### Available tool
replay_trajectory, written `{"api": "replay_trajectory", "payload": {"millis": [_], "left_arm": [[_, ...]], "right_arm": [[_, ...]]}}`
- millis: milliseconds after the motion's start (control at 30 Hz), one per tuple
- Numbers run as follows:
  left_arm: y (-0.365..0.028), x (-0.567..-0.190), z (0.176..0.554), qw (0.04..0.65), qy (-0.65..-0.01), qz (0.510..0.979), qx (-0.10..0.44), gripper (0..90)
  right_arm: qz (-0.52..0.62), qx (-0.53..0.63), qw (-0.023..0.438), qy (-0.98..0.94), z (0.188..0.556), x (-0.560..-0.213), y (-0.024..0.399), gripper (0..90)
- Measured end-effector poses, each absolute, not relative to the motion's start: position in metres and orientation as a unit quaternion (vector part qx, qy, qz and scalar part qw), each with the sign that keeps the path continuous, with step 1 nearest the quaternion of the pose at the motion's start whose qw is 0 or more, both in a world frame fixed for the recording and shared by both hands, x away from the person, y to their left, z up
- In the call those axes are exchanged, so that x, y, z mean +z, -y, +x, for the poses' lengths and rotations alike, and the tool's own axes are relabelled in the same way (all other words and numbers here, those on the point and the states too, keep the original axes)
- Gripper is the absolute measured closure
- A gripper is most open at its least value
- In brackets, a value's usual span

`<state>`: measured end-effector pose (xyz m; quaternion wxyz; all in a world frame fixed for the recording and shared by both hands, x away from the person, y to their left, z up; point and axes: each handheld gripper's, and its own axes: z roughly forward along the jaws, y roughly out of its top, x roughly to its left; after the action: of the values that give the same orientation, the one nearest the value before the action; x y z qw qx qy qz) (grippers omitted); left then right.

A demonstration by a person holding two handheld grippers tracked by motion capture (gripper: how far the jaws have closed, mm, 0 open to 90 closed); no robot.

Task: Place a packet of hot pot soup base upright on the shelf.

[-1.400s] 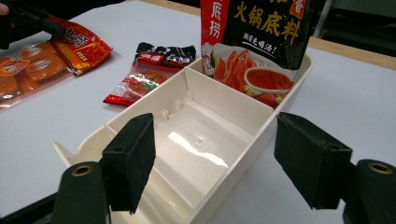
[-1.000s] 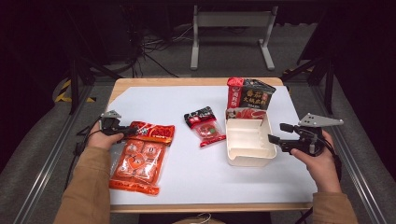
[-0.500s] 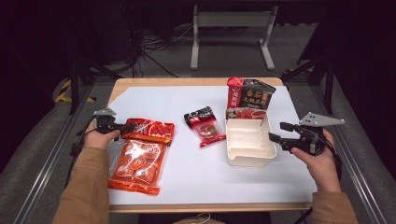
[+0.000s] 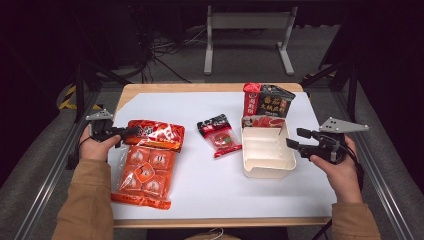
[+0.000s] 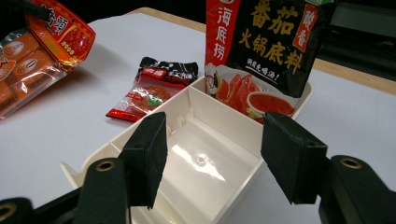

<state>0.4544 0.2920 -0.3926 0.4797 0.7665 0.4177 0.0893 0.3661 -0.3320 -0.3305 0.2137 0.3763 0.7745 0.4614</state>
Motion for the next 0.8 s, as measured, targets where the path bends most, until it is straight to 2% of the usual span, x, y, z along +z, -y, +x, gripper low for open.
{"api": "replay_trajectory", "payload": {"millis": [367,800], "left_arm": [[-0.294,-0.363,0.436,0.499,-0.404,0.761,0.096,89.9],[-0.282,-0.321,0.408,0.544,-0.345,0.757,0.105,89.6]], "right_arm": [[0.369,0.469,0.216,-0.773,0.367,-0.326,0.327,42.5],[0.37,0.471,0.223,-0.769,0.363,-0.321,0.326,43.5]]}}
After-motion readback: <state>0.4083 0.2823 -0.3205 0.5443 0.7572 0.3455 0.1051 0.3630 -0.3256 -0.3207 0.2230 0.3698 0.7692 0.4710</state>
